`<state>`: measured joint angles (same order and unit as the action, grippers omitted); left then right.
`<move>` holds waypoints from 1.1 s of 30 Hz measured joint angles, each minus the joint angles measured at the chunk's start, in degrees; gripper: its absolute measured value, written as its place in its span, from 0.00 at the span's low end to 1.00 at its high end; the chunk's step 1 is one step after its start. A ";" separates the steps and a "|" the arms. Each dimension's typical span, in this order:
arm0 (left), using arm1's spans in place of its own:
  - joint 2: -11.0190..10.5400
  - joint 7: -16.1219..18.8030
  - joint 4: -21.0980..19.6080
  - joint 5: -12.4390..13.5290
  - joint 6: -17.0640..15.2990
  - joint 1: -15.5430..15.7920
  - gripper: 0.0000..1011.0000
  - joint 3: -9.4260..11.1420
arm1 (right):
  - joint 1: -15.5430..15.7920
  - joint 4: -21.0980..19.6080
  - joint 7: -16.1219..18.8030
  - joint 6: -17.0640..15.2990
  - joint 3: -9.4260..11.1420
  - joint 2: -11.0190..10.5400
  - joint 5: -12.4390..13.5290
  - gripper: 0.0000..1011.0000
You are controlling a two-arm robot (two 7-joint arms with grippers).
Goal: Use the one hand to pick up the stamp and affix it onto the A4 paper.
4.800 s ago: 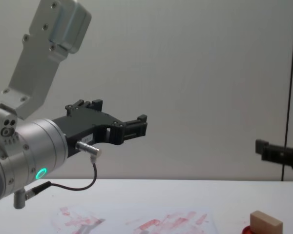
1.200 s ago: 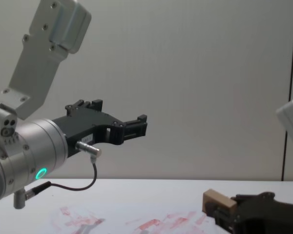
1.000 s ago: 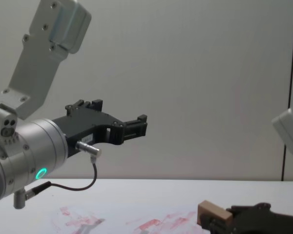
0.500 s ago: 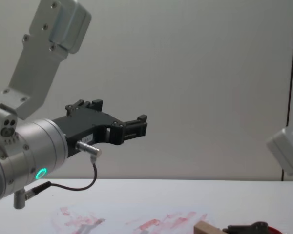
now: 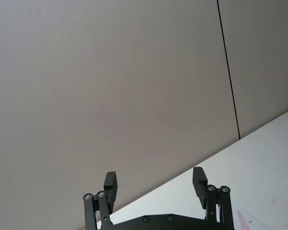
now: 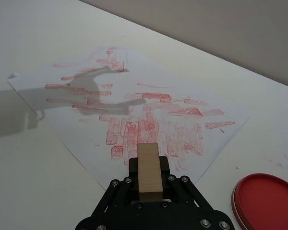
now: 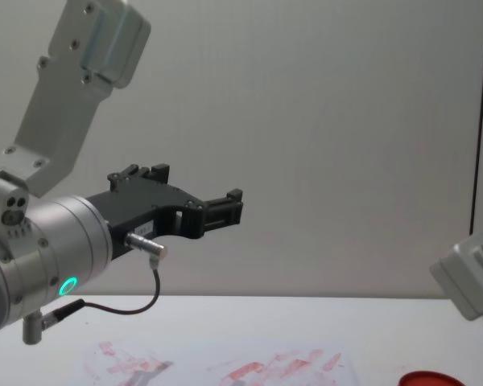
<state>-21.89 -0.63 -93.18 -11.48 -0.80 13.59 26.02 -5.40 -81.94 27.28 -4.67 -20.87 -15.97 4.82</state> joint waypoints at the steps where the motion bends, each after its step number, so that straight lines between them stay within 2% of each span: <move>1: 0.00 0.00 0.00 0.00 0.00 0.00 0.99 0.00 | 0.00 0.08 0.00 0.04 -0.02 0.00 -0.09 0.22; 19: 0.00 0.00 0.00 0.00 0.00 0.00 0.99 0.00 | -0.39 0.61 0.31 -0.51 -0.29 0.00 -0.90 0.22; 27: 0.00 0.00 0.00 0.00 0.00 0.00 0.99 0.00 | -0.19 -0.14 -0.21 -0.88 -0.15 -0.05 1.34 0.22; 33: 0.00 0.00 0.00 0.00 0.00 0.00 0.99 0.00 | -0.24 -2.09 -1.20 0.16 0.50 -0.06 4.63 0.22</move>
<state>-21.89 -0.62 -93.18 -11.48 -0.80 13.59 26.02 -5.64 -84.04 26.08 -4.52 -20.37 -16.03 9.44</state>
